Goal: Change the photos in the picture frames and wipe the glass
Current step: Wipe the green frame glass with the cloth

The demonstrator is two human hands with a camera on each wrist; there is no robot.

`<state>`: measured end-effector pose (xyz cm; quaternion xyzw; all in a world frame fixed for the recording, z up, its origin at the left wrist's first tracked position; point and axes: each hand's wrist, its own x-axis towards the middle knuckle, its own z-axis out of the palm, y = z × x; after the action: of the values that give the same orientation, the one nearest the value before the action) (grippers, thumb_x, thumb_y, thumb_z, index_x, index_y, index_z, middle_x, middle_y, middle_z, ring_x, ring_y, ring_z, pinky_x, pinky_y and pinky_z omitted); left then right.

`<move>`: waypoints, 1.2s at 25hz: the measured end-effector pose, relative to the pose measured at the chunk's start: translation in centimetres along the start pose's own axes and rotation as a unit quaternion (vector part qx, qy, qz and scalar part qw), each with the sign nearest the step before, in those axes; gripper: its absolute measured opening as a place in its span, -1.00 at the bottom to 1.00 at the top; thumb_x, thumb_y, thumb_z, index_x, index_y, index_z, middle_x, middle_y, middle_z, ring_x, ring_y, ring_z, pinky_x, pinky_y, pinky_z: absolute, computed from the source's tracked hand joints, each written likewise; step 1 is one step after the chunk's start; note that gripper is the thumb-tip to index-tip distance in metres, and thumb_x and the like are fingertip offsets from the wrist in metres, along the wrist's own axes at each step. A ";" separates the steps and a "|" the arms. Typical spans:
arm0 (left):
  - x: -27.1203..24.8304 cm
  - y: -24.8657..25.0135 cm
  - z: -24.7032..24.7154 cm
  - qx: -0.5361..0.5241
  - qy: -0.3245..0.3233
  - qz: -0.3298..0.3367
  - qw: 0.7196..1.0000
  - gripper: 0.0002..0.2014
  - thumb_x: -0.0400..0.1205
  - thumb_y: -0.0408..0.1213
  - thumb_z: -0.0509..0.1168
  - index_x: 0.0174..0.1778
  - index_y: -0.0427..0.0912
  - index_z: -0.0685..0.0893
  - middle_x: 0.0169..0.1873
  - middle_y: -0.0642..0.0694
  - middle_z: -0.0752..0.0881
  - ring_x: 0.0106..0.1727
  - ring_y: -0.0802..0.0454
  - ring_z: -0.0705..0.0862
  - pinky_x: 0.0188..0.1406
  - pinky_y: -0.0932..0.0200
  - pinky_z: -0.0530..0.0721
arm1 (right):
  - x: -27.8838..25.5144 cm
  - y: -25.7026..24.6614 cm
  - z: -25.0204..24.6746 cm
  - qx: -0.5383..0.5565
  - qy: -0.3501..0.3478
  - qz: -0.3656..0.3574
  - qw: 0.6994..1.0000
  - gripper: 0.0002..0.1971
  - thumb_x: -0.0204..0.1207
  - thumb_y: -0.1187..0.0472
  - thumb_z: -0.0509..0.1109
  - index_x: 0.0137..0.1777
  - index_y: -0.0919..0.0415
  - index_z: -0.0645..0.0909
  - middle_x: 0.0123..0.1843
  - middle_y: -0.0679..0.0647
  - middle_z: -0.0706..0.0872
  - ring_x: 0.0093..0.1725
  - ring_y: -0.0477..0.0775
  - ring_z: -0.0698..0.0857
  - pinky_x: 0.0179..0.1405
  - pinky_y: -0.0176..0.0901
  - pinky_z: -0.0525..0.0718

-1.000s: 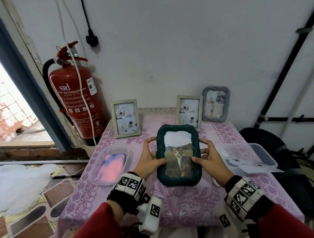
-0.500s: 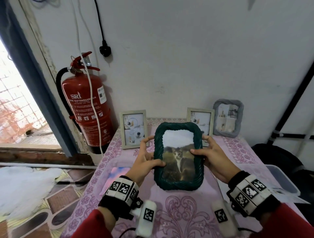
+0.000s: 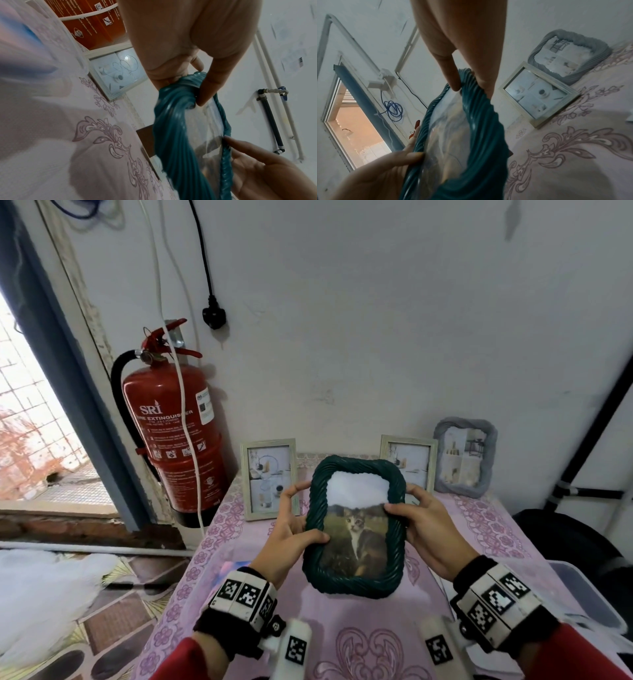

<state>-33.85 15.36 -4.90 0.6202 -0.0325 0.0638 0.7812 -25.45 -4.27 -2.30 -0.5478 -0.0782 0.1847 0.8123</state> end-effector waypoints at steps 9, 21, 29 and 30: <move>8.2 3.8 -2.8 0.193 0.054 0.066 0.977 -0.26 0.51 -0.61 0.30 0.45 0.20 0.29 0.22 -0.04 0.59 0.19 0.03 0.61 -0.05 0.34 0.69 | 7.1 -3.3 2.6 -0.067 0.007 -0.078 0.995 -0.75 0.50 0.51 0.30 0.00 0.13 0.55 -0.24 0.18 0.76 -0.35 0.03 0.75 -0.41 -0.24 0.75; 24.7 5.0 -10.3 0.347 0.139 0.043 0.926 -0.51 0.62 -0.39 0.26 0.50 -0.11 0.41 0.09 -0.20 0.68 0.32 -0.12 0.58 0.48 -0.10 0.41 | 25.4 -3.0 5.5 -0.064 0.048 -0.097 0.992 -0.79 0.62 0.14 0.28 -0.26 0.14 0.49 -0.28 0.07 0.61 -0.28 0.02 0.60 -0.25 -0.13 0.58; 28.8 2.6 -12.9 0.344 0.138 -0.042 0.928 -0.43 0.60 -0.27 0.28 0.56 0.02 0.33 0.26 -0.03 0.62 0.30 0.08 0.51 0.30 0.22 0.34 | 31.9 1.8 5.3 -0.002 0.078 -0.063 0.995 -0.82 0.62 0.20 0.28 -0.24 0.18 0.51 -0.23 0.17 0.62 -0.17 0.12 0.60 -0.15 -0.02 0.56; 28.9 2.4 -13.1 0.352 0.131 -0.052 0.925 -0.40 0.58 -0.26 0.31 0.56 0.05 0.32 0.24 0.02 0.61 0.28 0.10 0.50 0.27 0.22 0.33 | 32.3 2.5 5.2 0.006 0.082 -0.062 0.995 -0.82 0.62 0.21 0.28 -0.23 0.18 0.51 -0.24 0.16 0.62 -0.21 0.11 0.60 -0.20 -0.07 0.57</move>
<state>-5.98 30.34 -1.85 0.8424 0.1270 0.1111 0.5117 2.03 13.48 -5.00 -0.5502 -0.0438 0.0892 0.8291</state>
